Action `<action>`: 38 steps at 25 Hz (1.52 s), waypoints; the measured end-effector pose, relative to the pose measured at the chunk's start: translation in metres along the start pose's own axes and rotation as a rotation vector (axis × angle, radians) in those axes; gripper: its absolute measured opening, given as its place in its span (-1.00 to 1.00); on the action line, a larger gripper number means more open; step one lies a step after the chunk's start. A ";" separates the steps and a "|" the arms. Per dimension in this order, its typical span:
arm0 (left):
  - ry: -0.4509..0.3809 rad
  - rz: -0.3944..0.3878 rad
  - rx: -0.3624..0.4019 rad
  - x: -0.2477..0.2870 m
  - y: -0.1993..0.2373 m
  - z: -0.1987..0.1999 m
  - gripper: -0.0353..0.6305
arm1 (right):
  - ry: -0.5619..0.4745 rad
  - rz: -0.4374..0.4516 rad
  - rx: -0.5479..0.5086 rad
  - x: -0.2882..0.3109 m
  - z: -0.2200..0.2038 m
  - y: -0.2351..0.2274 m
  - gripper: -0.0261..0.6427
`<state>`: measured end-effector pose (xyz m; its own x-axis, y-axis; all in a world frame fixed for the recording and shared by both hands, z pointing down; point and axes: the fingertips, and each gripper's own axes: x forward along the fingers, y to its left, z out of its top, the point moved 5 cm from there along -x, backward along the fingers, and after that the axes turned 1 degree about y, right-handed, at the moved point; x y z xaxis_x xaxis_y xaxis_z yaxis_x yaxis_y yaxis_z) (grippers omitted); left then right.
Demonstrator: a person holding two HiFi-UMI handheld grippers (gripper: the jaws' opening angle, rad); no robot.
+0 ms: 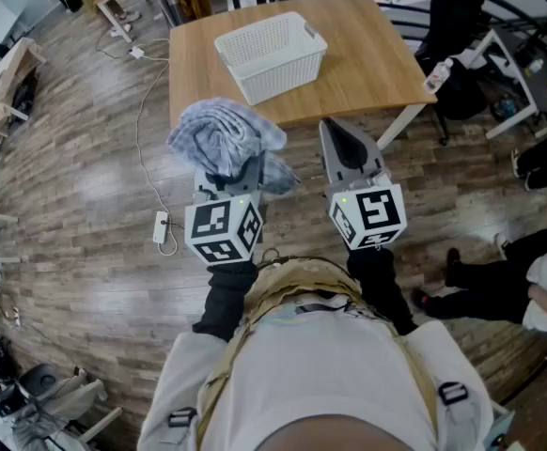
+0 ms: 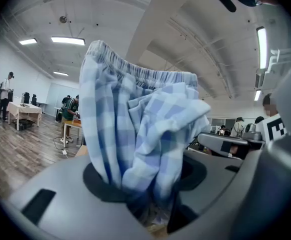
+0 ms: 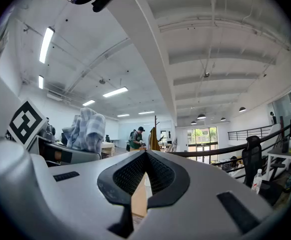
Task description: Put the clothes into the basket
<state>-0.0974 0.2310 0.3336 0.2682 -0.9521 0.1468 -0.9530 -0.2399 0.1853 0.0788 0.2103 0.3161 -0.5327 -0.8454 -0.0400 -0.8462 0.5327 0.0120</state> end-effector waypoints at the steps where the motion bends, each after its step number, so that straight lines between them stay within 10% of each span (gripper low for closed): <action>1: 0.000 -0.001 0.000 0.001 -0.001 0.000 -0.24 | -0.001 -0.001 0.000 -0.001 0.000 -0.001 -0.86; 38: 0.040 0.081 -0.028 -0.029 -0.053 -0.046 -0.24 | 0.139 0.056 0.073 -0.066 -0.054 -0.017 -0.86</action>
<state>-0.0482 0.2800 0.3642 0.1968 -0.9597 0.2008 -0.9674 -0.1569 0.1986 0.1281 0.2548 0.3724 -0.5800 -0.8087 0.0975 -0.8146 0.5766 -0.0628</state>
